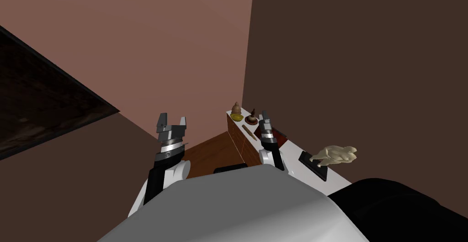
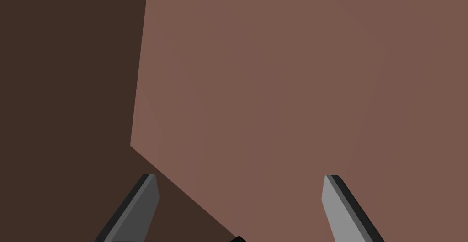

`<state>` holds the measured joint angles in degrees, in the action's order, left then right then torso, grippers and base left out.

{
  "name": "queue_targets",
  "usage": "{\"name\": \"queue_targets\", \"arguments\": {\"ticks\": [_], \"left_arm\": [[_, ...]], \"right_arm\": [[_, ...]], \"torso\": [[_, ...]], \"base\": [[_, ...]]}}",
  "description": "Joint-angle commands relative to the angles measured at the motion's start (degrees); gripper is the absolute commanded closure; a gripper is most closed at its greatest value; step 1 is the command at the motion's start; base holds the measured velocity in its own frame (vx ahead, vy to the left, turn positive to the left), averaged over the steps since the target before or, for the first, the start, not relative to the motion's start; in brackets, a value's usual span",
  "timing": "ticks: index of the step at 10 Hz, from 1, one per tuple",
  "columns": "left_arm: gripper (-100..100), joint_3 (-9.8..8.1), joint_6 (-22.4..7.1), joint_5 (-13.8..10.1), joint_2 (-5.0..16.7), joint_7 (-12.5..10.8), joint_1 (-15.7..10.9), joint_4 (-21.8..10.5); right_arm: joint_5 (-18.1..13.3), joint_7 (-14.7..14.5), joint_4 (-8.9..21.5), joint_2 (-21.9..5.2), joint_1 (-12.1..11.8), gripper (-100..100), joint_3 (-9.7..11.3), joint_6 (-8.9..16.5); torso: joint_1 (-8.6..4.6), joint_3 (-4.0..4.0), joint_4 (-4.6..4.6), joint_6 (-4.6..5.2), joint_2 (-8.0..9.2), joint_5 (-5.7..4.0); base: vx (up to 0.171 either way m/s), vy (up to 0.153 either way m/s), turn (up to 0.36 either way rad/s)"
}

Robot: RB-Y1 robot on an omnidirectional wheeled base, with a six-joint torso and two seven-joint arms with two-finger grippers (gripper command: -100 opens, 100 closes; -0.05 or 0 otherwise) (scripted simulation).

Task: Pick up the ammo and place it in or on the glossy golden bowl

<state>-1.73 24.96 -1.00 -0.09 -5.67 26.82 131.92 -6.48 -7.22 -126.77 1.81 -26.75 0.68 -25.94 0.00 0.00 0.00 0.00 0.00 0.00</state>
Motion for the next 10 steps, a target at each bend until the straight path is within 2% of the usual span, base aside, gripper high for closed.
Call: {"name": "queue_targets", "arguments": {"ticks": [1, 5, 7, 10], "left_arm": [[0, 0.0, 0.0, 0.0, 0.0, 0.0, 0.0, 0.0], [0, 0.01, 0.0, 0.0, -0.01, 0.0, 0.0, 0.0], [0, 0.01, 0.0, 0.0, -0.01, 0.0, 0.0, 0.0], [0, 0.02, 0.0, 0.0, -0.02, 0.0, 0.0, 0.0]], "right_arm": [[-0.32, 0.15, -0.05, -2.35, -0.21, -100, 0.28, 0.14], [-1.95, 0.41, 0.3, -9.14, -2.58, -100, 1.19, 1.52], [-3.06, 0.2, 0.96, -11.86, -4.82, -100, 1.58, 2.86], [-4.91, -0.77, 2.69, -15.11, -9.43, -100, 2.06, 5.71]], "torso": [[0.0, 0.0, 0.0, 0.0, 0.0, 0.0], [0.29, 0.07, 0.02, 0.01, 0.12, 0.06], [0.48, 0.08, 0.03, 0.0, 0.13, 0.1], [0.68, 0.01, 0.0, -0.01, 0.01, 0.15]], "base": [[-0.008, 0.014, -0.065], [-0.027, 0.072, -0.104], [-0.021, 0.153, -0.102], [0.014, 0.173, -0.075]]}}
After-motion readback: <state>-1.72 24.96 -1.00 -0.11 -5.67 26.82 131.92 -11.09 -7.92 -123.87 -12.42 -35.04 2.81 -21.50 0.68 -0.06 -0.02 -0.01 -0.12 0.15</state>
